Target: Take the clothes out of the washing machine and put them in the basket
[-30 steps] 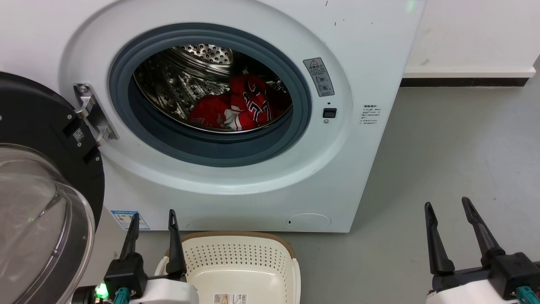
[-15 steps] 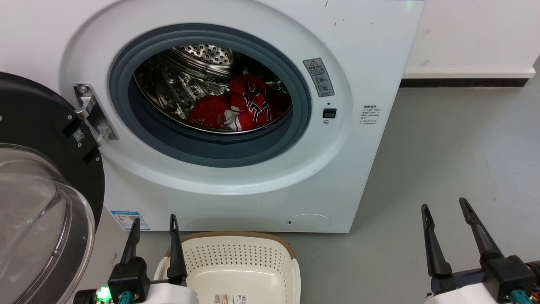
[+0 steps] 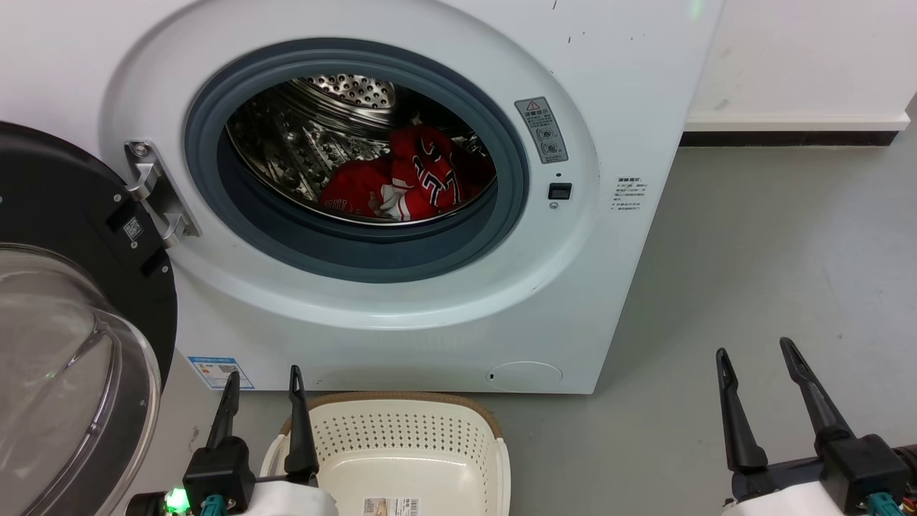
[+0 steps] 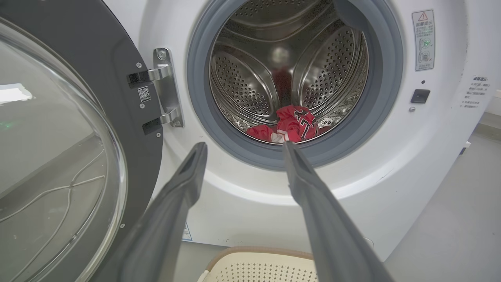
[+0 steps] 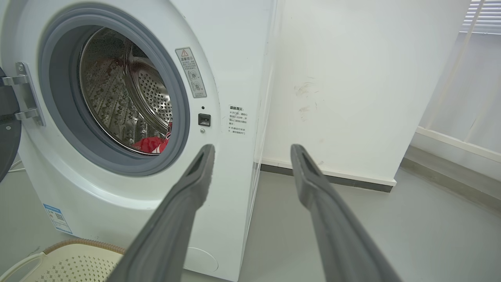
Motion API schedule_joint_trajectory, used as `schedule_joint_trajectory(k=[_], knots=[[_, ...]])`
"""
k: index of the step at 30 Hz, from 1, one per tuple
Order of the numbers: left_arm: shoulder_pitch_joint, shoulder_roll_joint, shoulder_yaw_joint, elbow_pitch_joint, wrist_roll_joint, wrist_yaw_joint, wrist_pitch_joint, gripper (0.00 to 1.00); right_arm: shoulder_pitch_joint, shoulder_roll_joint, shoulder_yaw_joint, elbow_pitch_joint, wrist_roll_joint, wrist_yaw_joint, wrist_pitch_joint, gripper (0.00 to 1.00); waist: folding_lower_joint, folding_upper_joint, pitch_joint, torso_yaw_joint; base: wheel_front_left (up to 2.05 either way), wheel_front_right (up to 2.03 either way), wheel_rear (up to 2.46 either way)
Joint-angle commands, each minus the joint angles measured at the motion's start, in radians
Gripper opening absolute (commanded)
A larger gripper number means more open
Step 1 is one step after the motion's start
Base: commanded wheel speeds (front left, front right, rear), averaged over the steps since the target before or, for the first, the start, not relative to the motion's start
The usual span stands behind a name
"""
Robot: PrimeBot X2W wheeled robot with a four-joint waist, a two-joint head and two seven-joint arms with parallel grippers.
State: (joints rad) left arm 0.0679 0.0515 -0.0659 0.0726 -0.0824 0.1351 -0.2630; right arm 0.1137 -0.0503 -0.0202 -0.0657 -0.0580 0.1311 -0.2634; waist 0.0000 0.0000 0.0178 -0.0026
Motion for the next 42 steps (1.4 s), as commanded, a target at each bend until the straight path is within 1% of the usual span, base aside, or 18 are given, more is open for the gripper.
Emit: schedule_joint_trajectory(k=[1, 8, 12, 17, 22, 30, 34, 35, 37, 39, 42], knots=[[0.006, -0.002, -0.001, 0.003, 0.000, 0.002, -0.003, 1.00, 0.014, 0.000, 0.001, -0.001, 0.001, -0.001, -0.002, 1.00, 0.0000, 0.0000, 0.000, 0.000, 0.00, 0.00, 0.00], [-0.013, -0.002, -0.010, 0.012, -0.010, 0.001, -0.003, 1.00, 0.011, 0.000, 0.005, -0.001, 0.006, -0.001, -0.002, 1.00, 0.0000, 0.0000, 0.006, -0.005, 0.00, 0.00, 0.00], [-0.060, -0.002, -0.022, 0.044, -0.015, -0.025, -0.003, 1.00, -0.004, 0.000, 0.014, -0.002, 0.009, -0.001, -0.002, 1.00, 0.0000, 0.0000, 0.022, -0.018, 0.00, 0.00, 0.00], [-0.186, 0.000, -0.011, 0.107, 0.000, -0.068, -0.003, 1.00, -0.036, 0.000, 0.022, -0.012, 0.011, -0.001, -0.002, 1.00, 0.0000, 0.0000, 0.076, -0.046, 0.00, 0.00, 0.00], [-0.361, 0.026, 0.010, 0.220, 0.016, -0.125, -0.003, 1.00, -0.074, 0.001, 0.032, -0.021, 0.006, -0.001, -0.002, 1.00, 0.0000, 0.0000, 0.155, -0.085, 0.00, 0.00, 0.00], [-0.697, 0.105, 0.042, 0.429, 0.038, -0.179, -0.003, 1.00, -0.185, 0.001, 0.048, -0.047, 0.030, -0.001, -0.002, 1.00, 0.0000, 0.0000, 0.342, -0.154, 0.00, 0.00, 0.00], [-0.860, 0.142, 0.038, 0.560, 0.048, -0.195, -0.003, 1.00, -0.235, 0.001, 0.059, -0.054, 0.053, -0.001, -0.002, 1.00, 0.0000, 0.0000, 0.427, -0.189, 0.00, 0.00, 0.00], [-0.895, 0.150, 0.035, 0.598, 0.055, -0.196, -0.003, 1.00, -0.246, 0.001, 0.062, -0.055, 0.060, -0.001, -0.002, 1.00, 0.0000, 0.0000, 0.447, -0.198, 0.00, 0.00, 0.00], [-0.961, 0.144, 0.021, 0.665, 0.065, -0.186, -0.003, 1.00, -0.266, 0.001, 0.060, -0.059, 0.073, -0.001, -0.002, 1.00, 0.0000, 0.0000, 0.478, -0.210, 0.00, 0.00, 0.00], [-1.039, 0.156, 0.022, 0.724, 0.068, -0.184, -0.001, 1.00, -0.285, 0.001, 0.060, -0.062, 0.088, -0.001, -0.002, 1.00, 0.0000, 0.0000, 0.512, -0.225, 0.00, 0.00, 0.00], [-1.148, 0.195, 0.021, 0.816, 0.068, -0.201, 0.001, 1.00, -0.314, 0.001, 0.071, -0.067, 0.109, -0.001, -0.002, 1.00, 0.0000, 0.0000, 0.560, -0.256, 0.00, 0.00, 0.00]])
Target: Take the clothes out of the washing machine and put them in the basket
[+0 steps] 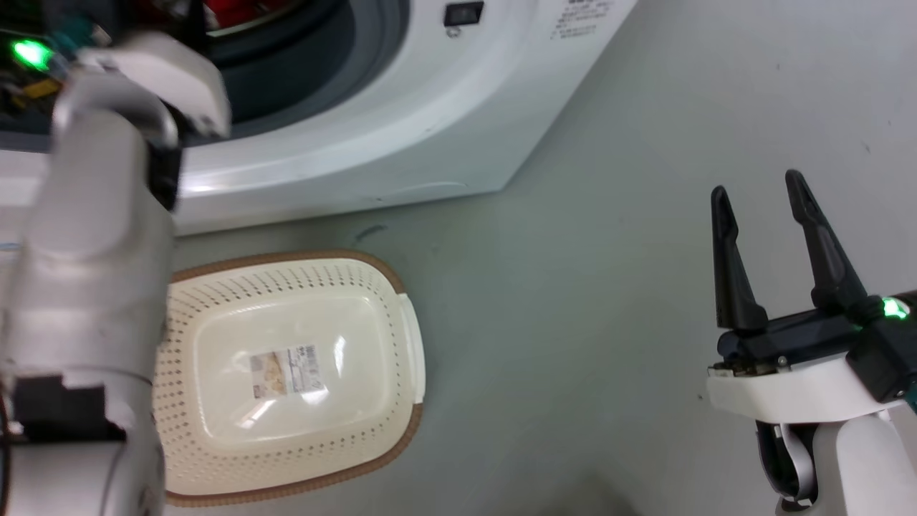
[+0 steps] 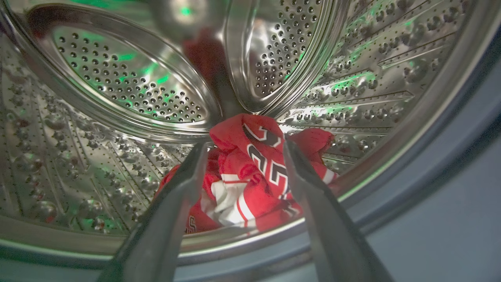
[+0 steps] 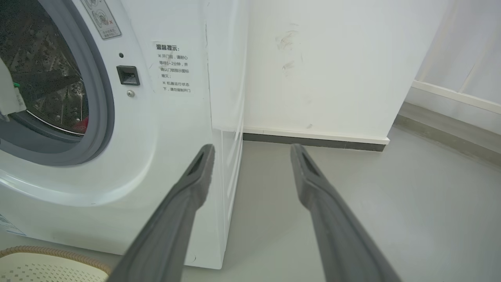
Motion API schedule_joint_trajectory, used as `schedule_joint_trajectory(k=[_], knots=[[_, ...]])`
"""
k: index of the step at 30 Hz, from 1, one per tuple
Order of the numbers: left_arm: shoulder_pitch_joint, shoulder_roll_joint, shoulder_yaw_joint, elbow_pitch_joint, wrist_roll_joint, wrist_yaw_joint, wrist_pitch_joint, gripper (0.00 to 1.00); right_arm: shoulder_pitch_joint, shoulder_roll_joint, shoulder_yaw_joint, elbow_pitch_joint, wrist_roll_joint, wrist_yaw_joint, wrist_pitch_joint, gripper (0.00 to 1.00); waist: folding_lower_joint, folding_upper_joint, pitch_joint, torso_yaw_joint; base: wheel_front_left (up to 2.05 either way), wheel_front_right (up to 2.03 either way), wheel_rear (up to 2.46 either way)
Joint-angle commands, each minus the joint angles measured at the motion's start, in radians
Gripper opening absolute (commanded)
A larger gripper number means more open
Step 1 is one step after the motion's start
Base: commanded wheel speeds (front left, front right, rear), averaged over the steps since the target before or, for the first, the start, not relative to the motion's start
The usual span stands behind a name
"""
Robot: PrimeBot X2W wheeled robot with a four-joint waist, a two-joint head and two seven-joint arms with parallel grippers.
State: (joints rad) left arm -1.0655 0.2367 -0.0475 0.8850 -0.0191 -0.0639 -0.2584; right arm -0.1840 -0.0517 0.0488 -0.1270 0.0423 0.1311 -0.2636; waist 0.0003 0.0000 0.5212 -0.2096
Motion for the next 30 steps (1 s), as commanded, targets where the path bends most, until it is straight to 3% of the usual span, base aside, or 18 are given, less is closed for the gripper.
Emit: schedule_joint_trajectory(k=[1, 5, 16, 30], knots=[[-0.039, 0.006, -0.002, 0.024, 0.005, -0.005, -0.004, 1.00, -0.022, 0.003, 0.001, -0.006, 0.011, -0.001, -0.002, 1.00, -0.0003, 0.0000, 0.067, -0.056, 0.00, 0.00, 0.00], [-0.172, 0.058, -0.018, 0.117, 0.009, -0.026, 0.026, 1.00, -0.051, 0.003, 0.003, -0.013, 0.031, -0.001, -0.002, 1.00, -0.0003, 0.0000, 0.118, -0.090, 0.00, 0.00, 0.00], [-0.434, 0.118, -0.109, 0.292, 0.050, -0.057, 0.187, 1.00, -0.089, 0.003, 0.007, -0.026, 0.068, -0.001, -0.002, 1.00, -0.0003, 0.0000, 0.221, -0.131, 0.00, 0.00, 0.00], [-0.539, 0.119, -0.136, 0.384, 0.014, -0.064, 0.400, 1.00, -0.106, 0.003, 0.015, -0.028, 0.064, -0.001, -0.002, 1.00, -0.0003, 0.0000, 0.256, -0.121, 0.00, 0.00, 0.00]])
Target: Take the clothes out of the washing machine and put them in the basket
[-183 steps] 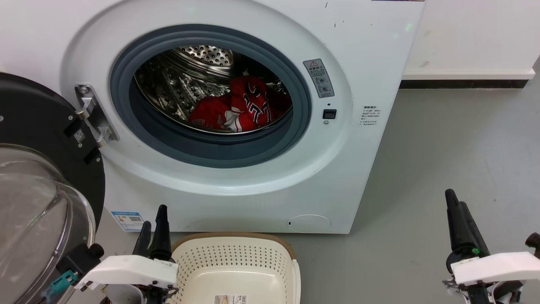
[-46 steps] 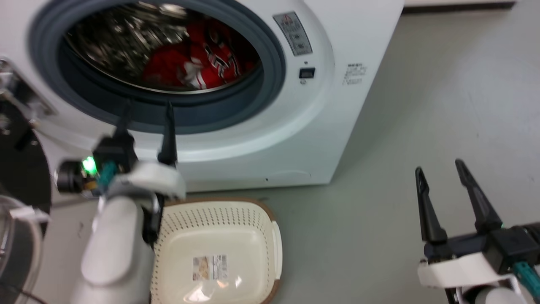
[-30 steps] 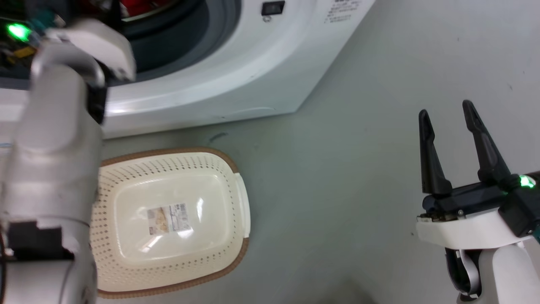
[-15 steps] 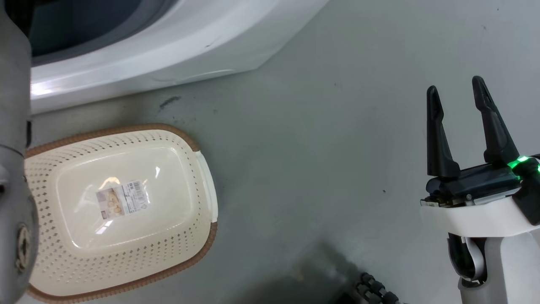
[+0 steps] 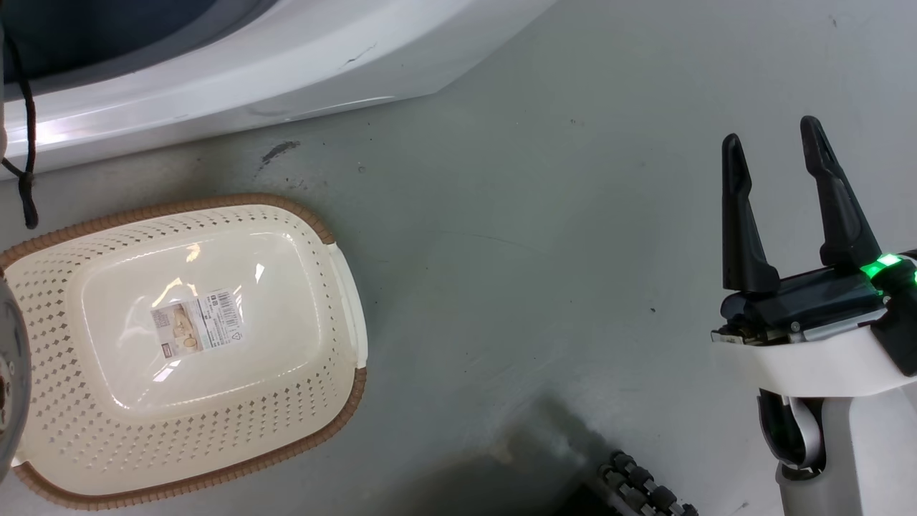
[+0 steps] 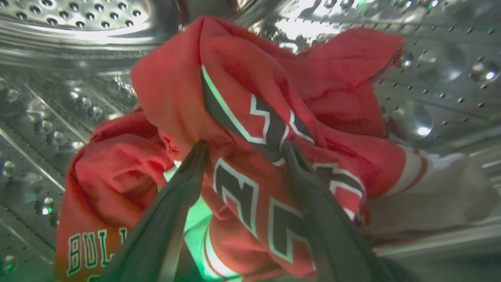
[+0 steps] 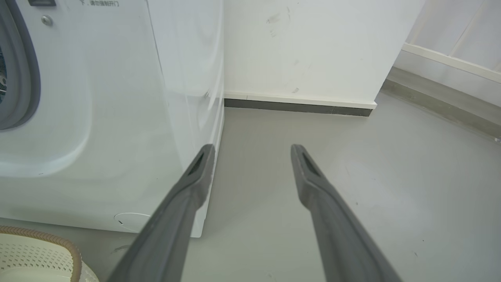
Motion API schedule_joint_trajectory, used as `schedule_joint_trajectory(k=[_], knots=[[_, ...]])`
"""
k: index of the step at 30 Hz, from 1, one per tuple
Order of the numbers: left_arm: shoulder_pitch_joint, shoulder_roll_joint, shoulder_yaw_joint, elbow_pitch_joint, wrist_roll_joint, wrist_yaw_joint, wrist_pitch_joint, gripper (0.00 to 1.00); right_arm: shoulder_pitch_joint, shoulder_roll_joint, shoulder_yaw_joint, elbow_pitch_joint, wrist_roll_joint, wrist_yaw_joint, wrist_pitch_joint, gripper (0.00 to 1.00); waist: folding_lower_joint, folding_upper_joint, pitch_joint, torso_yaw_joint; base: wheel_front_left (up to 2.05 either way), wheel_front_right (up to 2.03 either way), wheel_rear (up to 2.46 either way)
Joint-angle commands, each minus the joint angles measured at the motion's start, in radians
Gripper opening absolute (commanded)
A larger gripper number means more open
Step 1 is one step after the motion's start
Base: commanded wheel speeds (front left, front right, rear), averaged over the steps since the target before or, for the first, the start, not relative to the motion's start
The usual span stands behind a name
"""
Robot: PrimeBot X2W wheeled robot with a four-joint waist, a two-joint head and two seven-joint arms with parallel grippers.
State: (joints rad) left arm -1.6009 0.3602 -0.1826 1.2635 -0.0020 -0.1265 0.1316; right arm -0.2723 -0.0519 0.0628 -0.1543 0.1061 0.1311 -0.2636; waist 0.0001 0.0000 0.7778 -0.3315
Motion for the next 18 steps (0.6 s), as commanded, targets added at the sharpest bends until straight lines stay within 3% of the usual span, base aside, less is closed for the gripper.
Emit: schedule_joint_trajectory(k=[1, 9, 10, 11, 12, 18], knots=[[-0.002, -0.007, -0.001, 0.008, -0.011, -0.001, 0.024, 1.00, -0.017, 0.003, 0.002, 0.000, -0.001, -0.001, -0.002, 1.00, -0.0001, 0.0000, -0.001, 0.001, 0.00, 0.00, 0.00], [-0.005, -0.010, -0.024, 0.015, -0.028, -0.002, 0.056, 1.00, -0.019, 0.003, 0.007, -0.004, 0.000, -0.001, -0.002, 1.00, -0.0001, 0.0000, 0.003, 0.000, 0.00, 0.00, 0.00], [-0.003, -0.013, -0.030, 0.016, -0.030, -0.002, 0.064, 0.93, -0.018, 0.003, 0.007, -0.004, 0.002, -0.001, -0.002, 1.00, -0.0001, 0.0000, 0.003, -0.001, 0.00, 0.00, 0.00], [-0.002, -0.013, -0.036, 0.016, -0.031, -0.002, 0.066, 0.20, -0.017, 0.003, 0.007, -0.004, 0.004, -0.001, -0.002, 1.00, -0.0001, 0.0000, 0.004, -0.002, 0.00, 0.00, 0.00], [0.001, -0.016, -0.042, 0.017, -0.040, -0.002, 0.072, 0.00, -0.016, 0.003, 0.007, -0.004, 0.006, -0.001, -0.002, 1.00, -0.0001, 0.0000, 0.004, -0.003, 0.00, 0.00, 0.00], [0.011, -0.010, -0.070, 0.014, -0.072, -0.003, 0.044, 0.00, -0.014, 0.003, 0.003, 0.003, 0.004, -0.001, -0.002, 1.00, -0.0001, 0.0000, -0.004, -0.002, 0.00, 0.00, 0.00]])
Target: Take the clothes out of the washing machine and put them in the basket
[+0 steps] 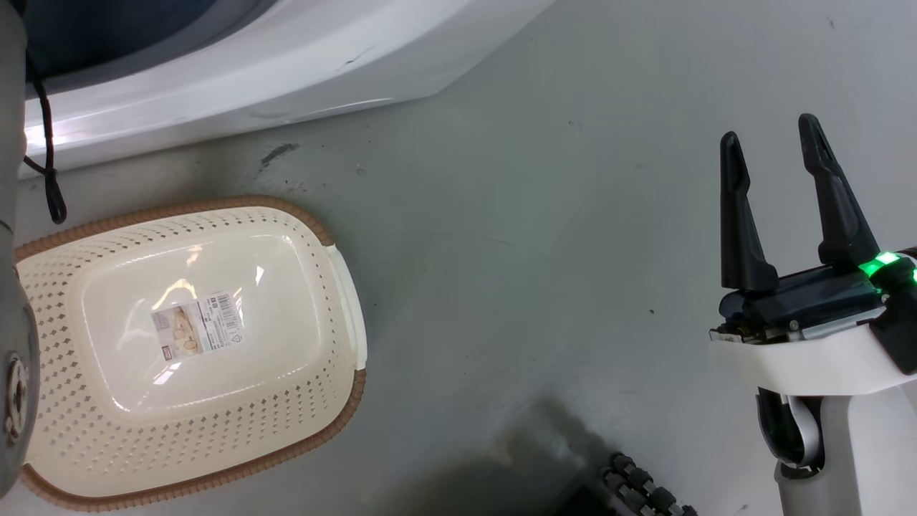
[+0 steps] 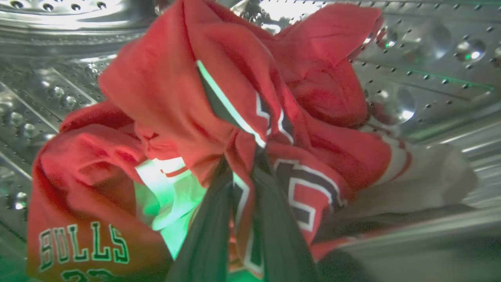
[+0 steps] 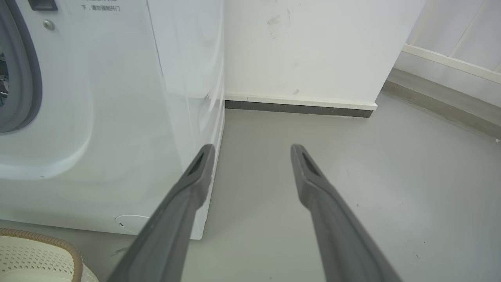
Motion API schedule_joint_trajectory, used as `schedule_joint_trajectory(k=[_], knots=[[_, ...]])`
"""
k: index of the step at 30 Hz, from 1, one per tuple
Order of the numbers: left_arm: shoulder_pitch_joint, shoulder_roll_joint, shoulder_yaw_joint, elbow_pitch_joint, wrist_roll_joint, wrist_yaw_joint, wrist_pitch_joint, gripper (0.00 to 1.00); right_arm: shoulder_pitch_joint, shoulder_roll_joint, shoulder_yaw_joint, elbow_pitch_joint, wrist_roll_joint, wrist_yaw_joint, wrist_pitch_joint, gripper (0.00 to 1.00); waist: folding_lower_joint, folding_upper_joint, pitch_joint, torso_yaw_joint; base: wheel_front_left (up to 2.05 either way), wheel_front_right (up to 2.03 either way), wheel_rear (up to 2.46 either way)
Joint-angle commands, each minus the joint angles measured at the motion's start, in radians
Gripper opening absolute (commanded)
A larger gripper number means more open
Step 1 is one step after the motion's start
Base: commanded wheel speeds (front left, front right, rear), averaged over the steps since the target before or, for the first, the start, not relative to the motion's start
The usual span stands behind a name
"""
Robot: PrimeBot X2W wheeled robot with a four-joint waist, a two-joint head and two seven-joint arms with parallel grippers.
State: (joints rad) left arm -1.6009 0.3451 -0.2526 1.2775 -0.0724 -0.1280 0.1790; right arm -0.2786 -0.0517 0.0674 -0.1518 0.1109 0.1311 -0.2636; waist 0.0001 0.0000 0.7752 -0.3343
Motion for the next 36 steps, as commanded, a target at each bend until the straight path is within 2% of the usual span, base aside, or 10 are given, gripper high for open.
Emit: schedule_joint_trajectory(k=[1, 7, 17, 25, 29, 36], knots=[[0.016, 0.003, -0.006, -0.001, -0.008, -0.001, -0.012, 0.00, -0.007, 0.003, -0.002, 0.002, -0.006, -0.001, -0.002, 1.00, -0.0001, 0.0000, -0.008, 0.003, 0.00, 0.00, 0.00], [0.061, -0.009, -0.025, -0.015, -0.049, -0.001, -0.111, 0.00, 0.006, 0.003, -0.011, 0.005, -0.020, -0.001, -0.002, 1.00, -0.0001, 0.0000, -0.059, 0.028, 0.00, 0.00, 0.00], [0.229, -0.058, -0.056, -0.036, -0.115, -0.001, -0.347, 0.00, 0.033, 0.002, 0.002, 0.020, -0.081, -0.001, -0.002, 1.00, -0.0001, 0.0000, -0.183, 0.111, 0.00, 0.00, 0.00], [0.365, -0.109, -0.084, -0.086, -0.169, -0.001, -0.434, 0.00, 0.065, 0.002, 0.003, 0.041, -0.135, -0.001, -0.002, 1.00, -0.0001, 0.0000, -0.281, 0.186, 0.00, 0.00, 0.00], [0.446, -0.117, -0.091, -0.159, -0.182, 0.000, -0.445, 0.00, 0.088, 0.002, -0.001, 0.049, -0.148, -0.001, -0.002, 1.00, -0.0001, 0.0000, -0.329, 0.220, 0.00, 0.00, 0.00], [0.630, -0.108, -0.074, -0.407, -0.170, 0.031, -0.446, 0.00, 0.134, 0.002, 0.005, 0.068, -0.171, -0.001, -0.002, 1.00, -0.0001, 0.0000, -0.411, 0.273, 0.00, 0.00, 0.00]])
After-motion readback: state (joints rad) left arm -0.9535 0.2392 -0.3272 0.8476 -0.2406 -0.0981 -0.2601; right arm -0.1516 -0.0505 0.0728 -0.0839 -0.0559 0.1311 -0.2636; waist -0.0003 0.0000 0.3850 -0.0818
